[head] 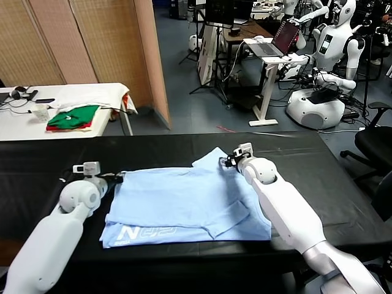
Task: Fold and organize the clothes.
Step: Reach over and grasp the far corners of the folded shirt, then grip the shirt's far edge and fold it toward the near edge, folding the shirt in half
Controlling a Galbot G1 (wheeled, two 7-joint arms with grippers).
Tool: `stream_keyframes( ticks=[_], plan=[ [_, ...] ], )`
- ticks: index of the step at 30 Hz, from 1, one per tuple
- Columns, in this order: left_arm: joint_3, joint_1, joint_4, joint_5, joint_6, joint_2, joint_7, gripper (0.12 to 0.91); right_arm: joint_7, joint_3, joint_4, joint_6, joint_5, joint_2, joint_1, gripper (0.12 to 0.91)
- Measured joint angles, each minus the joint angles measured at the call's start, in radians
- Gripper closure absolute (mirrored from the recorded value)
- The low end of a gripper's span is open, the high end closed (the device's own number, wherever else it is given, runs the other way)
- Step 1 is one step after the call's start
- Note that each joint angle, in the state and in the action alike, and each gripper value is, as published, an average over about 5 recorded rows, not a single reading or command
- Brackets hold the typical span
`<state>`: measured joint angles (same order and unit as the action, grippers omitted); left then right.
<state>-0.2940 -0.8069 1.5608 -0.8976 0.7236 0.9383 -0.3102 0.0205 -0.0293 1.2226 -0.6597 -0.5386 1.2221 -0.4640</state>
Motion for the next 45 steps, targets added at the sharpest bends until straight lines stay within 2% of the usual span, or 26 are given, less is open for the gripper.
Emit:
stream_keyframes(
  ticks=[2, 5, 8, 13, 16, 23, 30, 36, 45],
  plan=[
    [0.001, -0.004, -0.002, 0.002, 0.003, 0.002, 0.002, 0.137, 0.0, -0.003, -0.01, 0.002, 0.001, 0.008, 0.003, 0.207],
    [0.002, -0.01, -0.006, 0.007, 0.006, 0.004, 0.008, 0.218, -0.001, -0.007, -0.019, 0.002, 0.001, 0.015, 0.008, 0.256],
    [0.002, -0.013, -0.01, 0.013, 0.007, 0.004, 0.02, 0.349, -0.004, -0.01, -0.026, 0.002, 0.001, 0.017, 0.012, 0.312],
    [0.002, -0.014, -0.014, 0.026, 0.007, 0.003, 0.05, 0.66, -0.006, -0.012, -0.031, 0.003, 0.001, 0.018, 0.011, 0.447],
    [0.007, -0.008, -0.021, 0.029, 0.005, 0.005, 0.056, 0.79, -0.008, -0.011, -0.032, 0.006, 0.001, 0.017, 0.009, 0.527],
    [0.018, 0.004, -0.03, 0.048, -0.008, 0.005, 0.081, 0.862, 0.005, 0.004, -0.025, 0.04, 0.003, 0.016, -0.005, 0.763],
    [0.004, -0.022, 0.014, 0.04, -0.025, -0.003, 0.059, 0.886, 0.007, 0.023, 0.02, 0.098, 0.013, -0.006, -0.037, 0.868],
    [-0.026, -0.07, 0.083, 0.007, -0.029, -0.022, 0.032, 0.886, 0.006, 0.053, 0.109, 0.137, 0.015, -0.036, -0.079, 0.884],
    [-0.091, -0.181, 0.227, -0.004, -0.036, -0.086, 0.024, 0.886, 0.007, 0.127, 0.293, 0.113, 0.034, -0.1, -0.181, 0.884]
  ],
)
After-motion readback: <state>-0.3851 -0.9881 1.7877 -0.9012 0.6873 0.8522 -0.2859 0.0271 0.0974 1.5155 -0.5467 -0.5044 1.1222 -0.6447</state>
